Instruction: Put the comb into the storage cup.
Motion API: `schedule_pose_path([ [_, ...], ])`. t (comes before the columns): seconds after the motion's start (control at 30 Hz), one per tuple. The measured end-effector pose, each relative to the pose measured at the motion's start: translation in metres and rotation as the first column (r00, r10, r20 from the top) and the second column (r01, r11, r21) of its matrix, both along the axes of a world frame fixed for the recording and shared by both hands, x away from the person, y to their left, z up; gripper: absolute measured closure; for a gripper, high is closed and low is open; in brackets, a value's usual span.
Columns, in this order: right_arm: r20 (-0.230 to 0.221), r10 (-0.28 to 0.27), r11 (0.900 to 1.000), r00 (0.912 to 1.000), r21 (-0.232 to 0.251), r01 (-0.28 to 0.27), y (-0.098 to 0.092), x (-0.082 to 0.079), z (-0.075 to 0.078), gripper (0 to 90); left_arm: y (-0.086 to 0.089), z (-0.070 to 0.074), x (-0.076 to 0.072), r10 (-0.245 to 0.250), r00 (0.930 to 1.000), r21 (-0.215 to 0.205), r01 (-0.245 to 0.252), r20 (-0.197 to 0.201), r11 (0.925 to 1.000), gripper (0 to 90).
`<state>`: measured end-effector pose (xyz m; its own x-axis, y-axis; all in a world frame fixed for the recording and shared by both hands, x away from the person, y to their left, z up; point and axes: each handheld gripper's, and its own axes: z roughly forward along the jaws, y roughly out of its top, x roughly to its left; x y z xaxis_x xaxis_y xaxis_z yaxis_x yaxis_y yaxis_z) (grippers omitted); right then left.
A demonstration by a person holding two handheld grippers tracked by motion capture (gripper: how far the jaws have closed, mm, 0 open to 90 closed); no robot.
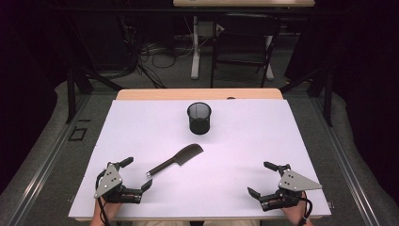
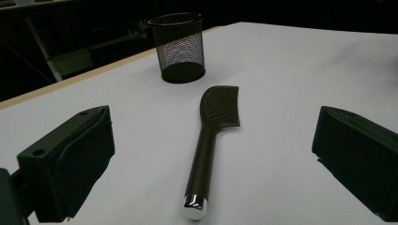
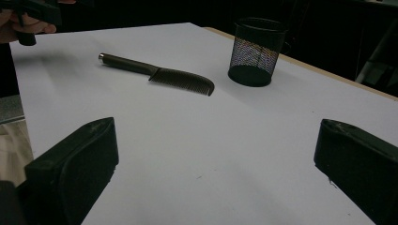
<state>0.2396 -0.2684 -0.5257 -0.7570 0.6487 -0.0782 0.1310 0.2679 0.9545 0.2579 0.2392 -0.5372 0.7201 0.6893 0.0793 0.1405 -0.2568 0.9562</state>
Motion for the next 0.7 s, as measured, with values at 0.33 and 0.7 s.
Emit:
schedule_pose_path([
  [0.33,-0.007,0.010,1.000,0.9999,-0.002,-0.010,0.002,0.003,-0.001,0.0,0.001,0.001,0.004,-0.003,0.9999,0.008,0.003,-0.010,1.0000,0.0],
  [0.7,-0.015,0.008,1.000,0.9999,-0.009,-0.008,0.003,0.003,-0.001,0.0,-0.006,0.000,0.011,-0.037,0.9983,0.024,0.038,-0.044,0.9990,0.0],
])
